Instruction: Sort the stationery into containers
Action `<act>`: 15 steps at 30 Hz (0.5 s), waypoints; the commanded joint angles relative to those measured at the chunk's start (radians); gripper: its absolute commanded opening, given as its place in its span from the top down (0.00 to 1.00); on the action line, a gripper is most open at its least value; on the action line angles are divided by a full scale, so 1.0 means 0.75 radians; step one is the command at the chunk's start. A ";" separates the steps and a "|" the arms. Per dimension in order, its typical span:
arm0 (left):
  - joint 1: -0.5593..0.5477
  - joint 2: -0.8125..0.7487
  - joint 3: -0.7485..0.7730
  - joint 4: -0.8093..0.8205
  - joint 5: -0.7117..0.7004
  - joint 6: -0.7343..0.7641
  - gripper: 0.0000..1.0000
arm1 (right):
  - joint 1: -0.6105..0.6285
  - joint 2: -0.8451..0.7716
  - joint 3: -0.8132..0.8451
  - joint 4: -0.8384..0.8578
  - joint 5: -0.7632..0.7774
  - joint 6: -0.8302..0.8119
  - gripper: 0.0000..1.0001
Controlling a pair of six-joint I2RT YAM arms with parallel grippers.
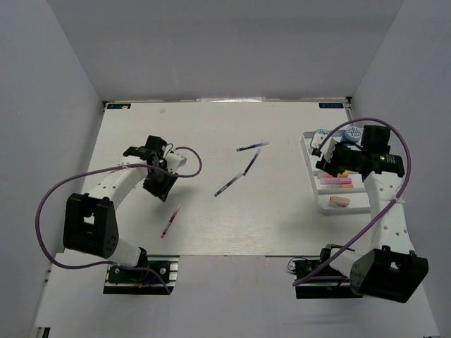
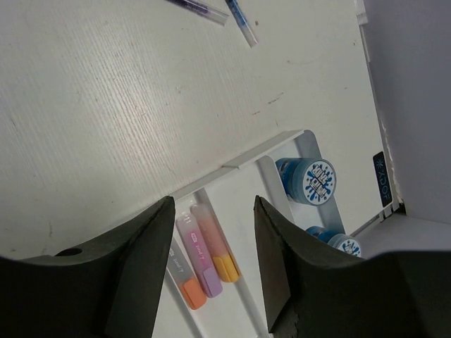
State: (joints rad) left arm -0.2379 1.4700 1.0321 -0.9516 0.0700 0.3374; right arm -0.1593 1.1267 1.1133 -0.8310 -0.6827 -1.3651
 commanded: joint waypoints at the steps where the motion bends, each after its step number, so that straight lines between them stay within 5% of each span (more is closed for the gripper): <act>1: -0.010 -0.040 -0.045 -0.114 -0.018 0.125 0.53 | 0.024 0.003 0.013 0.055 -0.012 0.100 0.45; 15: -0.119 -0.148 -0.251 -0.044 0.080 0.199 0.52 | 0.088 -0.007 -0.032 0.073 0.063 0.102 0.45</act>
State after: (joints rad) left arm -0.3099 1.3834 0.8661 -1.0126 0.0933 0.4793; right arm -0.1032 1.1332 1.1011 -0.7979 -0.6479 -1.2964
